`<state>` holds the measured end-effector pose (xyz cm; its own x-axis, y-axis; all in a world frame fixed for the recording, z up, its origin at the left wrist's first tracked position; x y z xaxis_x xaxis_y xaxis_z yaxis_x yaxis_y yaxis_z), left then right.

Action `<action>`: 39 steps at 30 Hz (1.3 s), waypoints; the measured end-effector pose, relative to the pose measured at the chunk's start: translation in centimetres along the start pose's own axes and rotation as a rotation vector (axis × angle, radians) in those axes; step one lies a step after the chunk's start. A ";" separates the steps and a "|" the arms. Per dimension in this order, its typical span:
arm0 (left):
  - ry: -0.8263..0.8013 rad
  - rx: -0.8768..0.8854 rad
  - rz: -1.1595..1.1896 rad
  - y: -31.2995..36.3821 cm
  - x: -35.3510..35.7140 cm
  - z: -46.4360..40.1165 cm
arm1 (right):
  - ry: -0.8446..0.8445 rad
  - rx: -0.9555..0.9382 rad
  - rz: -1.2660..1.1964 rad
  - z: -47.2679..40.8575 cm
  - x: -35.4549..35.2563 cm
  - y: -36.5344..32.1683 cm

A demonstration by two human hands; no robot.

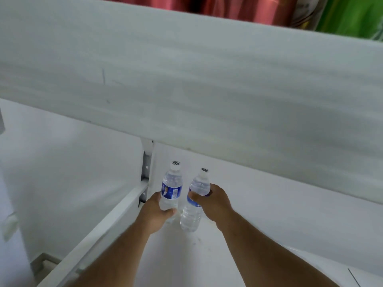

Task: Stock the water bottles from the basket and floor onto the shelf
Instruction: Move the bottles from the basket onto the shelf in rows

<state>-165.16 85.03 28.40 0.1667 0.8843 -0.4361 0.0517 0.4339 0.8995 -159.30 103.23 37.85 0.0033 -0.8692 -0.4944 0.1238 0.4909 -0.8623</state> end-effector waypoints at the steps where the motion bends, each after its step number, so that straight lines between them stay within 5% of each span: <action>1: 0.002 -0.008 -0.001 0.1 0.0 0.3 | 0.029 0.021 0.009 -0.1 -0.2 0.5; 8: -0.048 -0.096 -0.164 2.2 -1.2 5.8 | 0.013 0.196 0.235 3.8 -0.3 1.4; 14: -0.208 -0.097 -0.728 4.7 -2.9 13.7 | -0.072 0.180 0.553 11.4 1.5 0.1; 18: -0.310 -0.028 -0.907 7.1 -3.6 19.2 | -0.112 0.120 0.772 17.0 3.5 -0.9; 27: -0.398 0.030 -0.997 8.9 -4.1 28.2 | -0.178 0.163 0.877 27.7 5.6 0.3; 39: -0.445 -0.053 -1.083 8.9 0.2 41.5 | -0.249 -0.014 0.886 39.0 7.3 3.6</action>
<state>-123.83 81.94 37.43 0.3910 -0.0853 -0.9164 0.3381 0.9394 0.0568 -120.10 96.39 35.35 0.3045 -0.1618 -0.9387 -0.0382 0.9826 -0.1817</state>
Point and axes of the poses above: each hand's wrist, its own z-axis away from the middle knuckle, its own x-axis out of the palm, y = z × x, the point moved 5 cm from there along -z, towards the middle knuckle, and after that the axes turned 8 degrees about -y, right-handed, at the moved point
